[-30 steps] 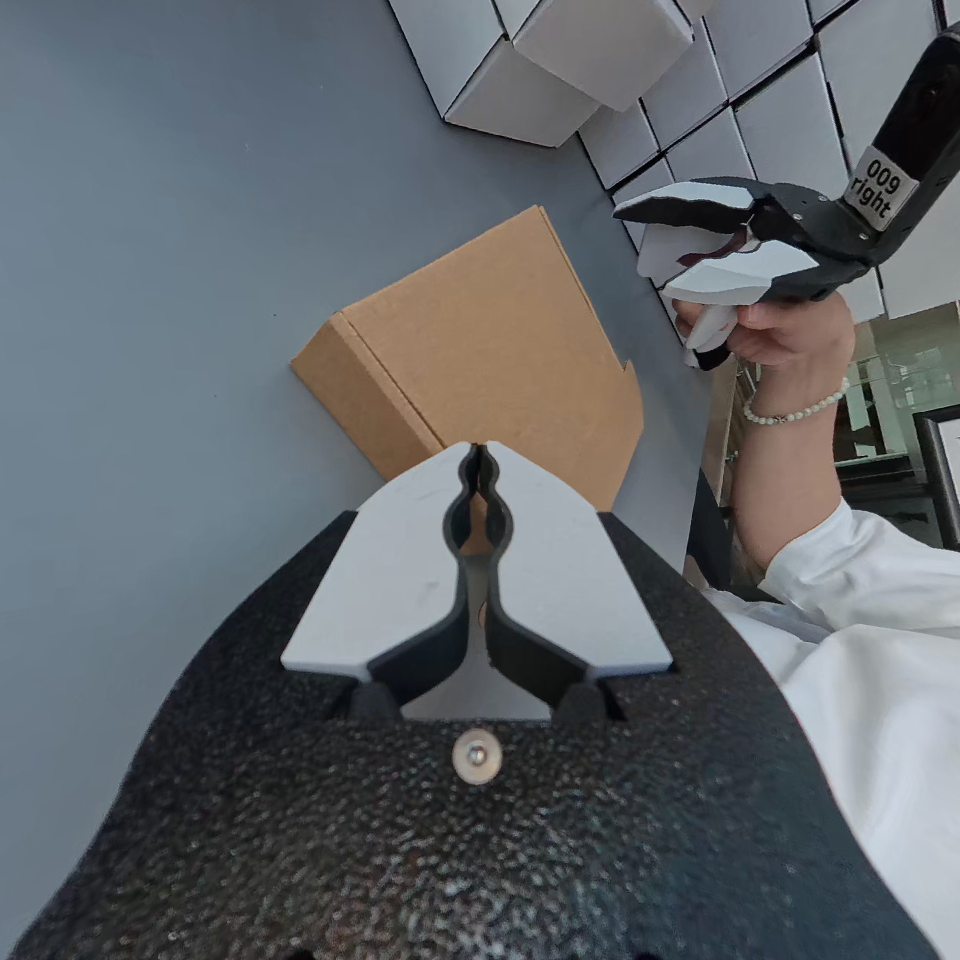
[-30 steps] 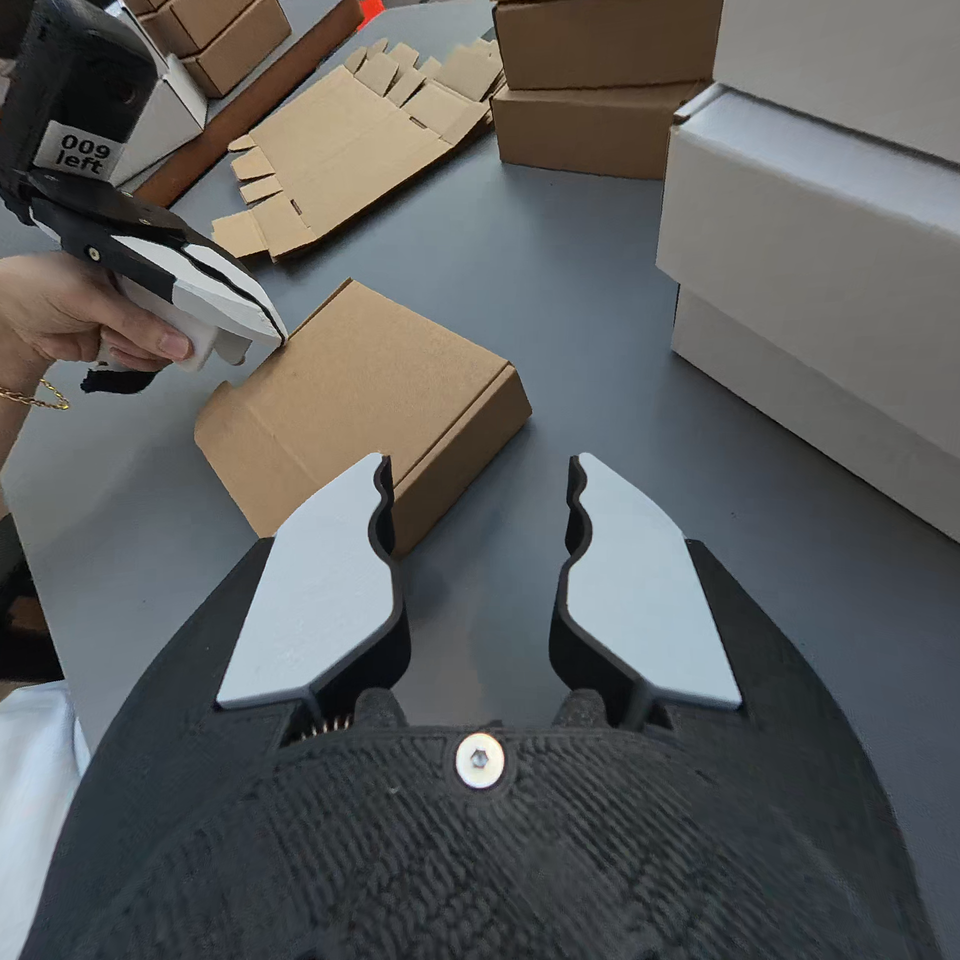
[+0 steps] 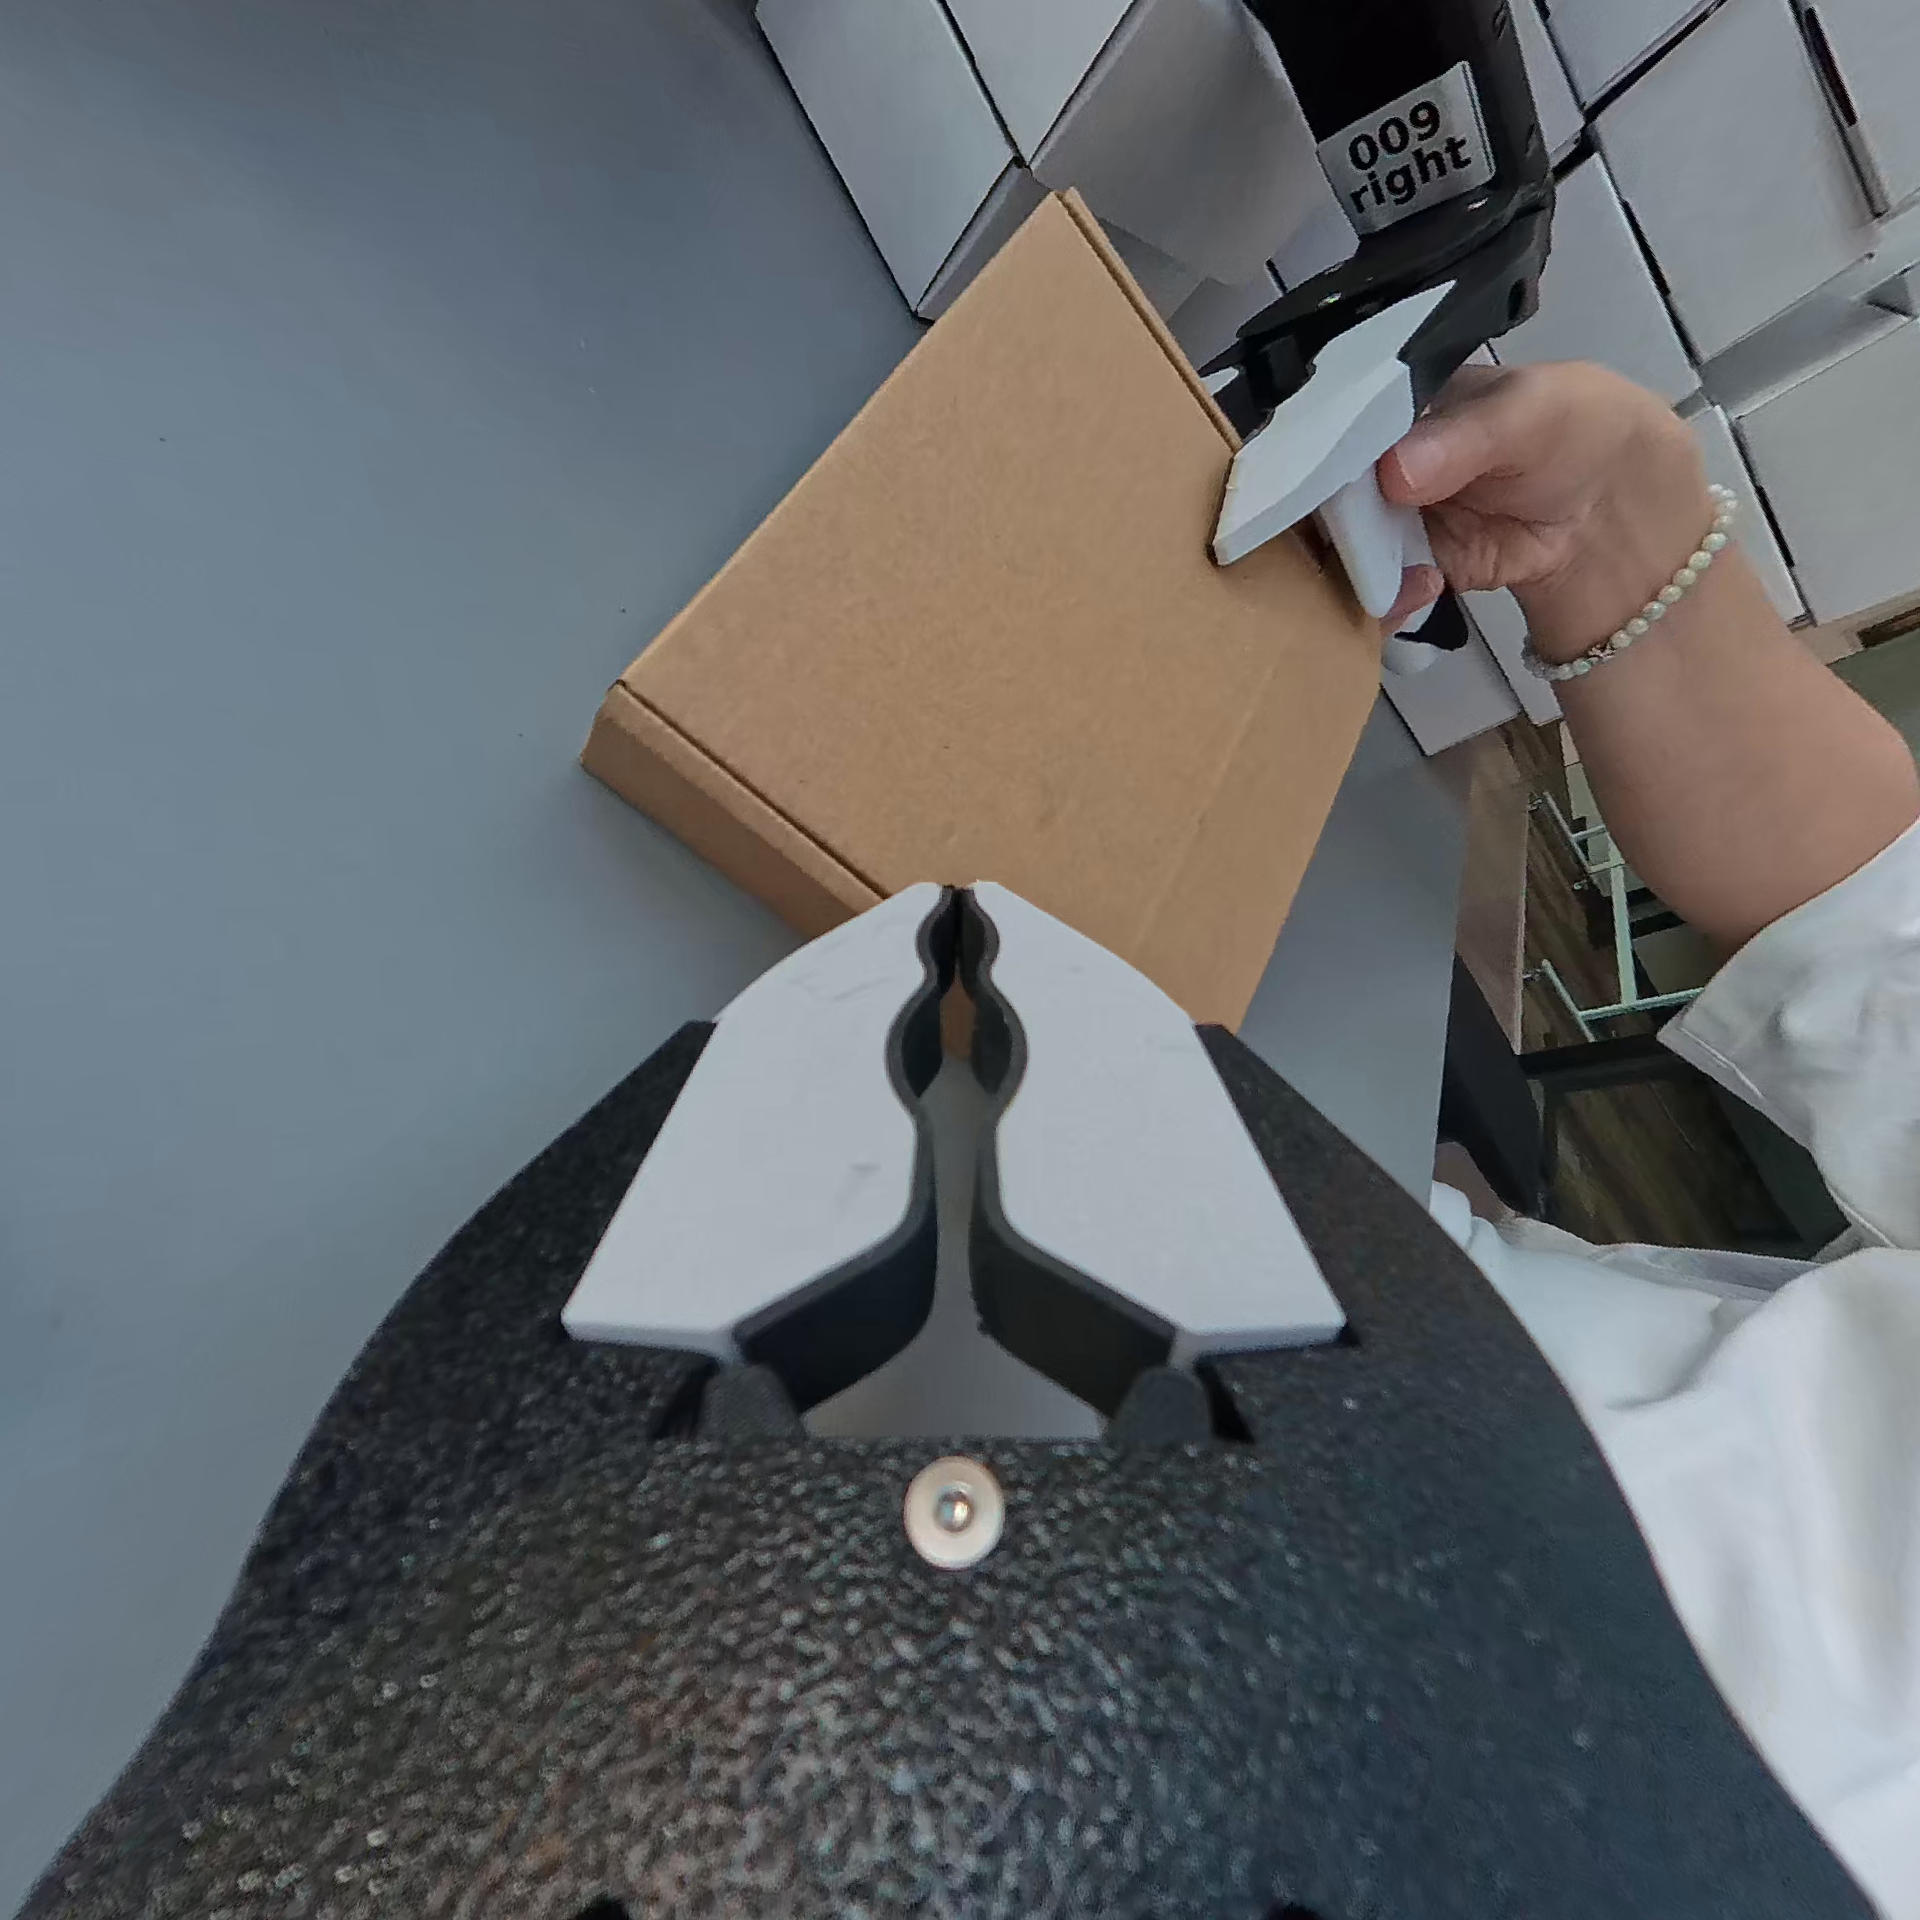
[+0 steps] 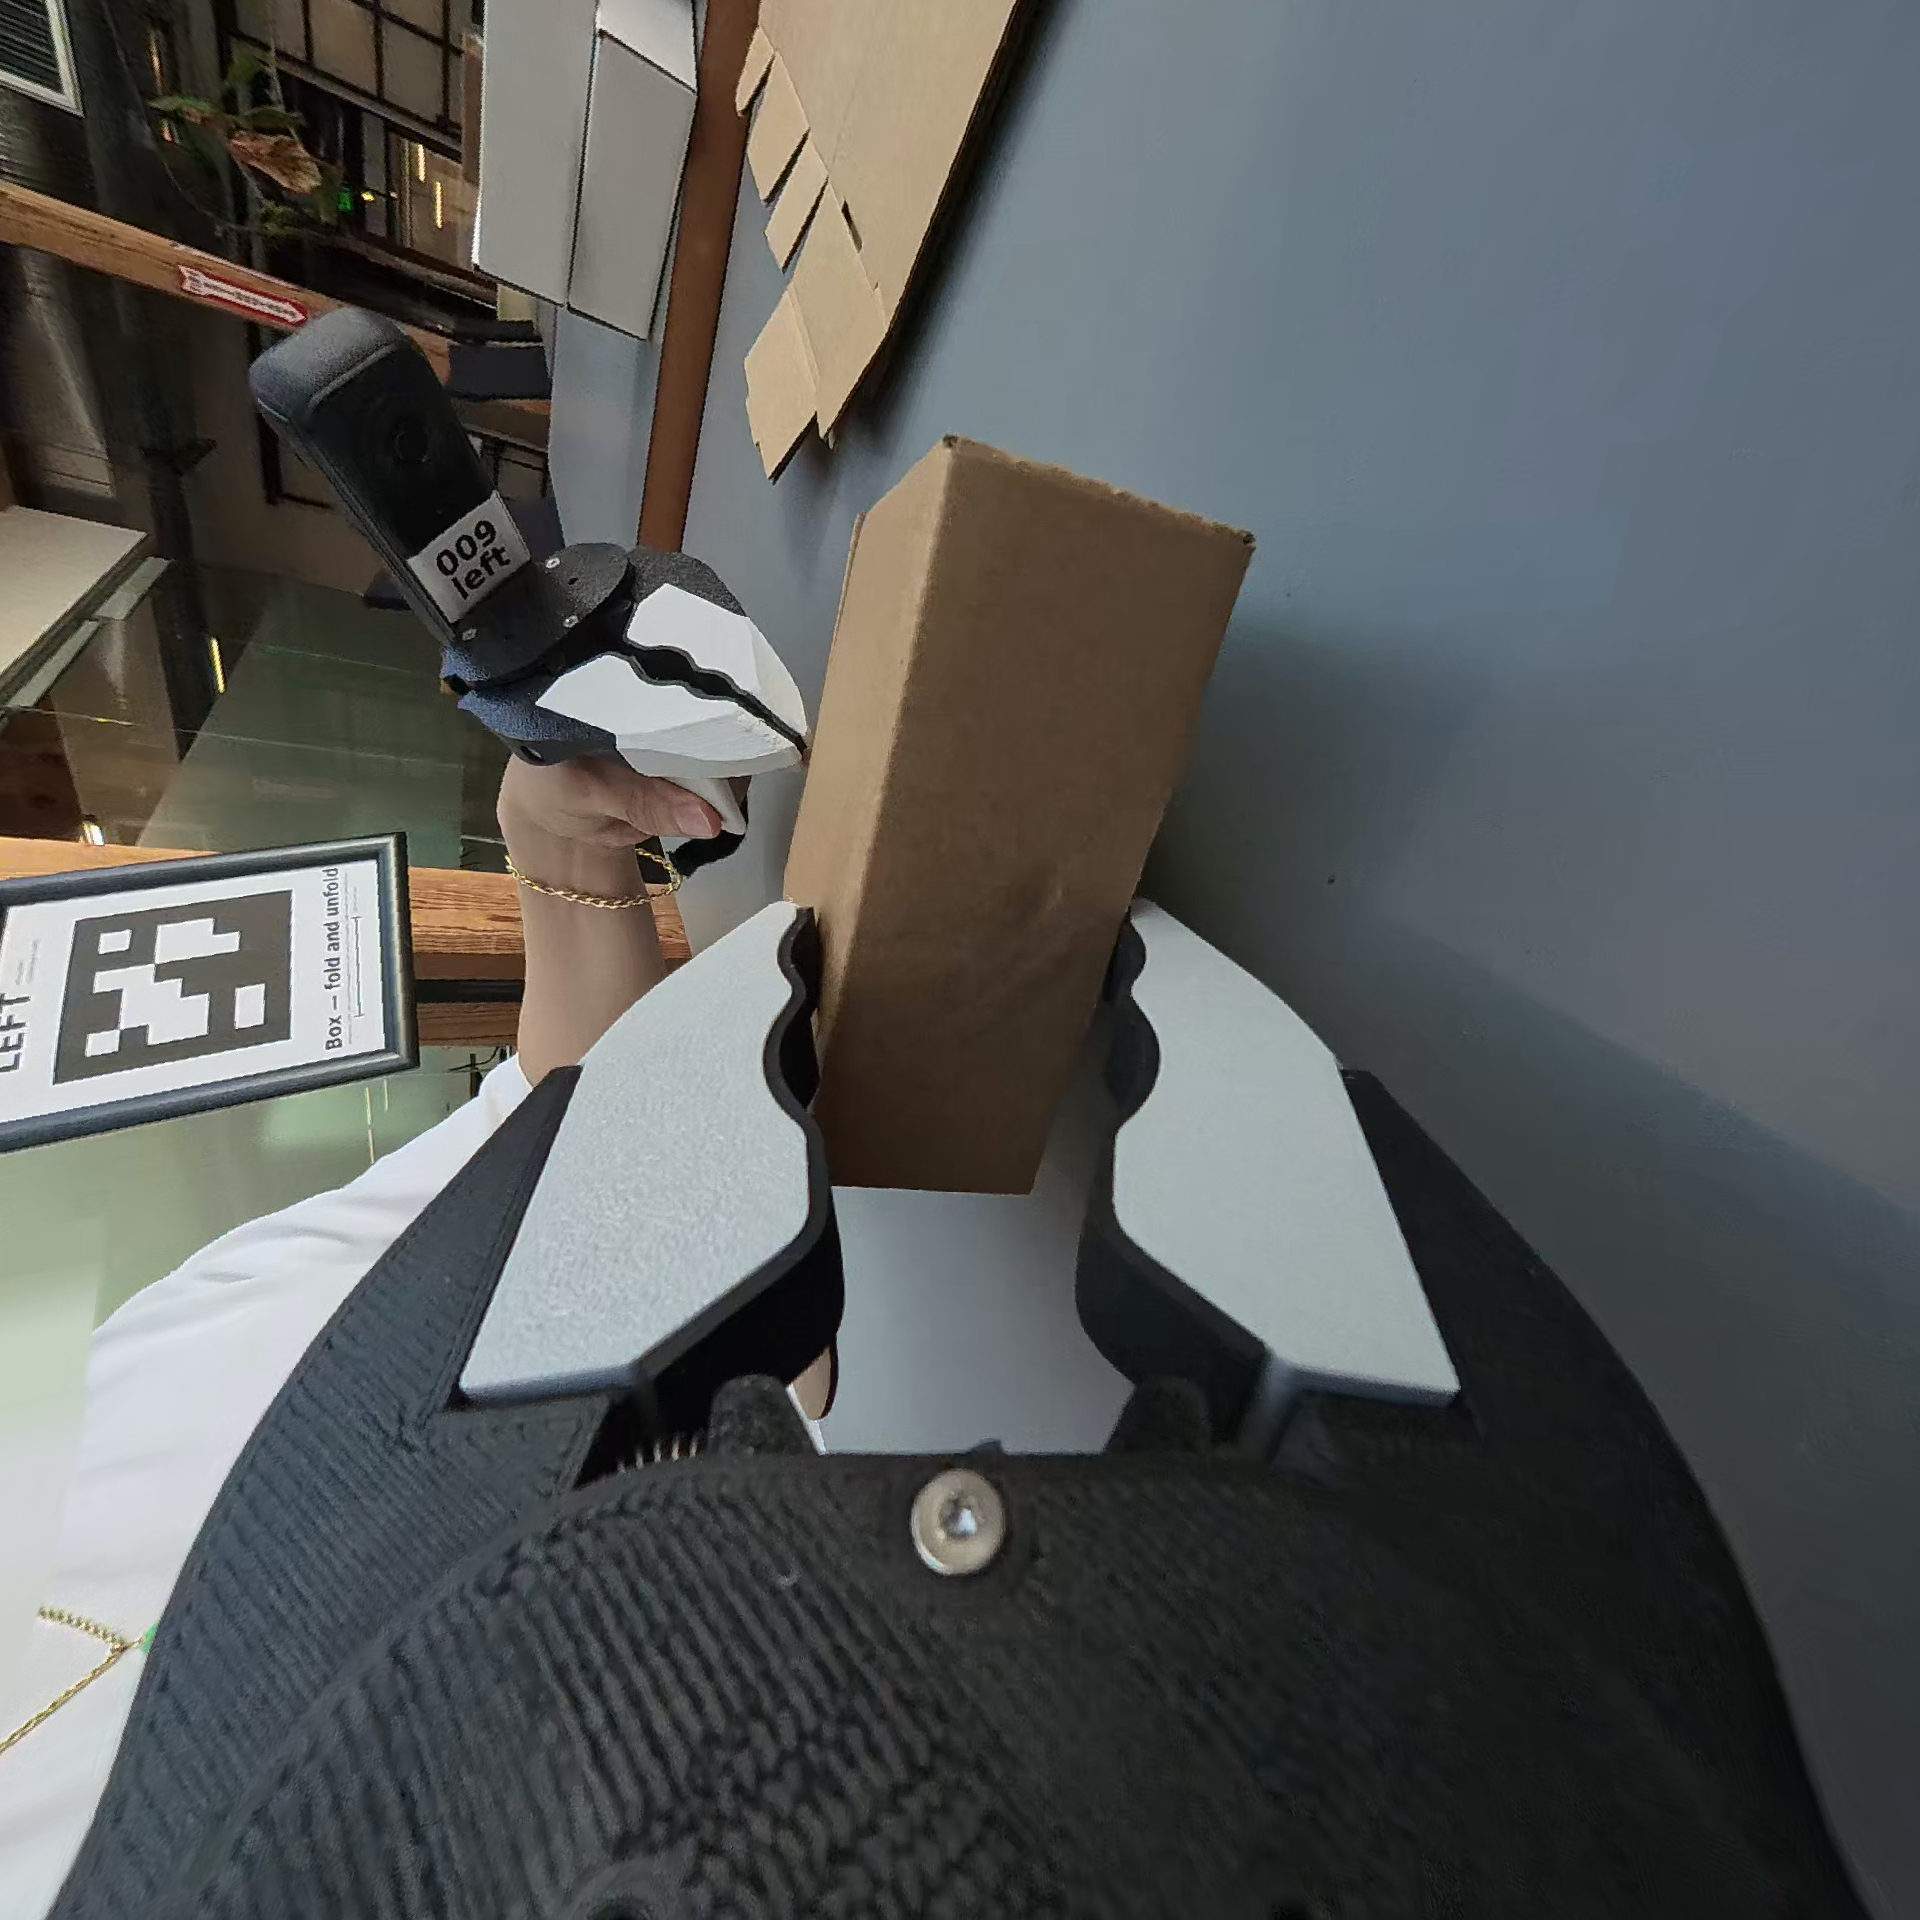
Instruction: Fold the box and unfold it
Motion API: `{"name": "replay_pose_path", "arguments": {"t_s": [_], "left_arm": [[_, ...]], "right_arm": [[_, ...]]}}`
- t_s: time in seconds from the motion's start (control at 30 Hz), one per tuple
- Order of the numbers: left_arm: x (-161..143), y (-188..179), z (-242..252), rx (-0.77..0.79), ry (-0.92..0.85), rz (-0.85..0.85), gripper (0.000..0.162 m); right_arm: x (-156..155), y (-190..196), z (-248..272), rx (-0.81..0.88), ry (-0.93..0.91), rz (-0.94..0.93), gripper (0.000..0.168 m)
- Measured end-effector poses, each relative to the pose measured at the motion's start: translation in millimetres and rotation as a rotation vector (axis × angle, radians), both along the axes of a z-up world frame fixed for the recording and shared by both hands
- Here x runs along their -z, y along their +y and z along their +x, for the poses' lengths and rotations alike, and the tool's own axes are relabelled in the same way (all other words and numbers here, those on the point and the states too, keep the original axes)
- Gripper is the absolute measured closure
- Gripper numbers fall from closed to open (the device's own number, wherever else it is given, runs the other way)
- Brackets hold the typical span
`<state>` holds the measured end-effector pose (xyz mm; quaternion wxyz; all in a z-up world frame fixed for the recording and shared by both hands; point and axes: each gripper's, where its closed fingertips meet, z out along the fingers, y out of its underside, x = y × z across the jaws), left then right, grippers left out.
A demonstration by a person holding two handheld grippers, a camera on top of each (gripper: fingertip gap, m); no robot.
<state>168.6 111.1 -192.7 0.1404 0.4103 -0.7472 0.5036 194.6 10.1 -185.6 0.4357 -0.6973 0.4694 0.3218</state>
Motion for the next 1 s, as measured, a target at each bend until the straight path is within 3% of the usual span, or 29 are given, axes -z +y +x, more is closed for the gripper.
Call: {"name": "replay_pose_path", "arguments": {"t_s": [0.13, 0.27, 0.3, 0.47, 0.6, 0.77, 1.0], "left_arm": [[-7.6, -2.1, -4.1, 0.07, -0.16, 0.021, 0.162], [-69.9, 4.8, -14.5, 0.105, -0.72, 0.019, 0.156], [-81.9, 8.9, -17.3, 0.108, -0.861, 0.069, 0.141], [-108.8, 25.2, -37.6, 0.153, -1.477, 0.449, 0.106], [-97.7, 21.2, -64.8, 0.286, -1.804, 0.712, 0.099], [-82.0, 7.0, -82.7, 0.418, -2.114, 0.875, 0.1], [-79.7, -19.0, -91.1, 0.514, -2.261, 0.92, 0.092]], "right_arm": [[-0.6, -1.8, -3.8, -0.02, 0.001, 0.027, 0.116], [-18.3, -4.1, -16.9, -0.068, 0.047, 0.171, 0.116], [-21.9, -5.3, -18.0, -0.066, 0.062, 0.202, 0.116], [-49.9, -6.4, -21.5, -0.06, 0.126, 0.368, 0.116], [-61.2, -5.1, -29.0, -0.075, 0.153, 0.433, 0.116], [-61.5, 4.3, -47.1, -0.14, 0.171, 0.419, 0.116], [-64.0, 15.4, -62.2, -0.185, 0.175, 0.386, 0.116]]}}
